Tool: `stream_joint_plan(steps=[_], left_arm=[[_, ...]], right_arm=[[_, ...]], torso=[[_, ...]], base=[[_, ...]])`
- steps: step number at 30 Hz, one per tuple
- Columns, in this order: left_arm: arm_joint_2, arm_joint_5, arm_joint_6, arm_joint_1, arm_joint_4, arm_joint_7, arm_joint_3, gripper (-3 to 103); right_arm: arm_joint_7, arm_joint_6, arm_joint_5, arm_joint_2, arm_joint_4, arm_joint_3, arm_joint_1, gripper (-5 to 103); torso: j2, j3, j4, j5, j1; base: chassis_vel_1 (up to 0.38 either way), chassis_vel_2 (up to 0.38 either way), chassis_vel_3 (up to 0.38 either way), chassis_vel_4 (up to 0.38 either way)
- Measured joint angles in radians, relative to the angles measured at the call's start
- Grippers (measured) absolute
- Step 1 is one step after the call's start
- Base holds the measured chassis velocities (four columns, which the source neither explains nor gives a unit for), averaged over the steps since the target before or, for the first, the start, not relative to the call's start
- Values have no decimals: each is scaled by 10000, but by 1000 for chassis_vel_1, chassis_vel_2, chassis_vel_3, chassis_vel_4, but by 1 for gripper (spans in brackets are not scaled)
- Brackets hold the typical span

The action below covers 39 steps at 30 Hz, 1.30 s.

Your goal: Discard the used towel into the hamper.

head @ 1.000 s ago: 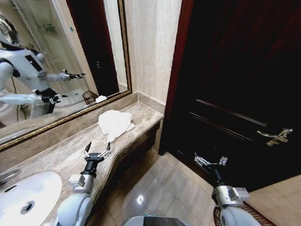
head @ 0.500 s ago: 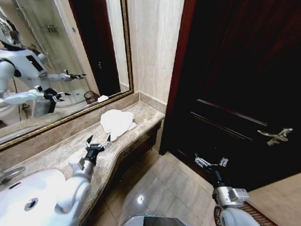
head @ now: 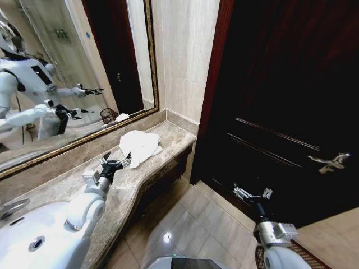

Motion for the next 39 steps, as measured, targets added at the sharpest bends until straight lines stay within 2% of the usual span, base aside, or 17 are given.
stream_joint_plan(steps=[5,7,15,18,25,32,39], left_arm=[[554,-425,-80,-429,602,83,80,100],[829,-558,-218,-661,1040,294,146,100],[1151,-951,-204,-1461,1759,605,474,100],[1164,-1302,335,-2535,2167,637,1167,100],[1239,-1526,810,-3863,2909,605,2179,100],[1350,-2072,1466,-5529,4369,26,3347,100],[1191,-2428,1886,-6930,5563,-236,4407,100]], right_arm=[[-6,-165,56,86,240,-115,-34,100],[-5,-284,54,190,371,-151,-4,100],[-10,-447,-29,312,710,-149,10,100],[1,-466,-144,372,810,-146,67,100],[14,-347,-361,534,836,-118,95,100],[54,-94,-469,540,746,-19,9,100],[227,-96,-403,551,753,86,54,100]], torso=[[0,0,-1,-2,0],[0,0,0,0,0],[0,0,1,-1,0],[0,0,0,0,0],[0,1,-2,1,0],[-1,0,0,1,-1],[-1,0,-1,1,0]], base=[[0,0,0,0],[0,0,0,0],[0,0,0,0],[0,0,0,0],[0,0,0,0],[0,0,0,0],[0,0,0,0]])
